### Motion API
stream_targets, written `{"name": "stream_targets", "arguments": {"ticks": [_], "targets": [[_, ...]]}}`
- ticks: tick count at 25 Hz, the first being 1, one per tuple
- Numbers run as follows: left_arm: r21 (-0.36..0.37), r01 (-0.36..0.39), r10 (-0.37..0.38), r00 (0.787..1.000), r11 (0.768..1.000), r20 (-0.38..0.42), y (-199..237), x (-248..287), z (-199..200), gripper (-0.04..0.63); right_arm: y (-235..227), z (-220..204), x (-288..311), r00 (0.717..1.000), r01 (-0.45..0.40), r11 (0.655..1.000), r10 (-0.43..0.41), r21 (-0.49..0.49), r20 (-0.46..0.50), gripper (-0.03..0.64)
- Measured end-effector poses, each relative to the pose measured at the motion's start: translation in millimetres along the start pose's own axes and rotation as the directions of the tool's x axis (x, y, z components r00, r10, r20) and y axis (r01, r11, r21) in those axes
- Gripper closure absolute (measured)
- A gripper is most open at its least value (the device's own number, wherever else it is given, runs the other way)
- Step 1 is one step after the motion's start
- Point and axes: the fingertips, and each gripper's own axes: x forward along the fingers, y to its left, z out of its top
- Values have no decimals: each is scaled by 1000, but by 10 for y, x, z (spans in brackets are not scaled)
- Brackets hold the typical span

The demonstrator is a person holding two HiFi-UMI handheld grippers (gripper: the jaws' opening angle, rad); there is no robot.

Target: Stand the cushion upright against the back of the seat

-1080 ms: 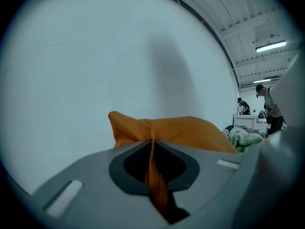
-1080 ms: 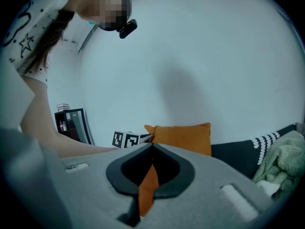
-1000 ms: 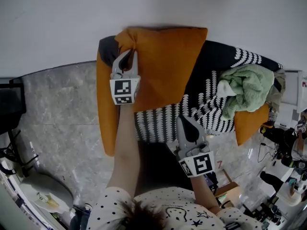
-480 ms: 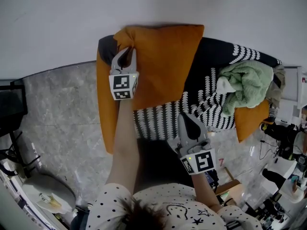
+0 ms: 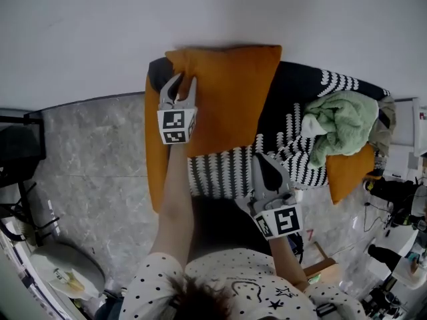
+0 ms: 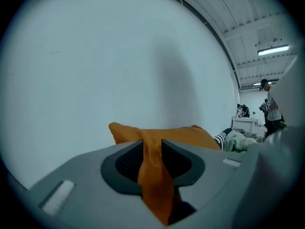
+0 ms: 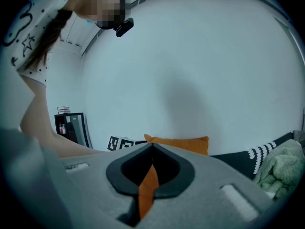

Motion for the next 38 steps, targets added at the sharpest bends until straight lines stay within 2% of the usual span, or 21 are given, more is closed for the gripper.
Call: {"name": "stream_targets", "arguments": {"ticks": [7, 8, 11, 17, 21, 27, 33, 38], "targets": [[-42, 19, -16, 998, 999, 63, -219, -389, 352, 469, 92, 155, -57, 999, -36, 999, 36, -19, 25, 618], [-45, 19, -15, 996, 999, 84, -245, -475, 455, 485, 111, 175, -57, 999, -41, 999, 42, -17, 30, 618], [-38, 14, -8, 990, 999, 139, -374, -779, 758, 592, 167, 235, -99, 998, -53, 998, 54, -15, 40, 618], [21, 6, -10, 984, 1000, 178, -582, -1283, 1211, 594, 314, 337, -158, 995, -91, 995, 92, -28, 47, 618], [-3, 28, -27, 986, 1000, 163, -701, -1556, 1338, 594, 421, 380, -171, 991, -120, 992, 122, -40, 51, 618], [8, 61, -62, 986, 998, 156, -911, -1983, 1580, 594, 559, 453, -211, 986, -149, 988, 152, -44, 64, 618], [30, 68, -72, 979, 997, 189, -1117, -2364, 1881, 594, 671, 606, -230, 980, -173, 982, 179, -74, 84, 618], [48, 64, -72, 977, 997, 198, -1180, -2522, 1889, 594, 680, 674, -246, 979, -170, 983, 176, -69, 99, 618]]}}
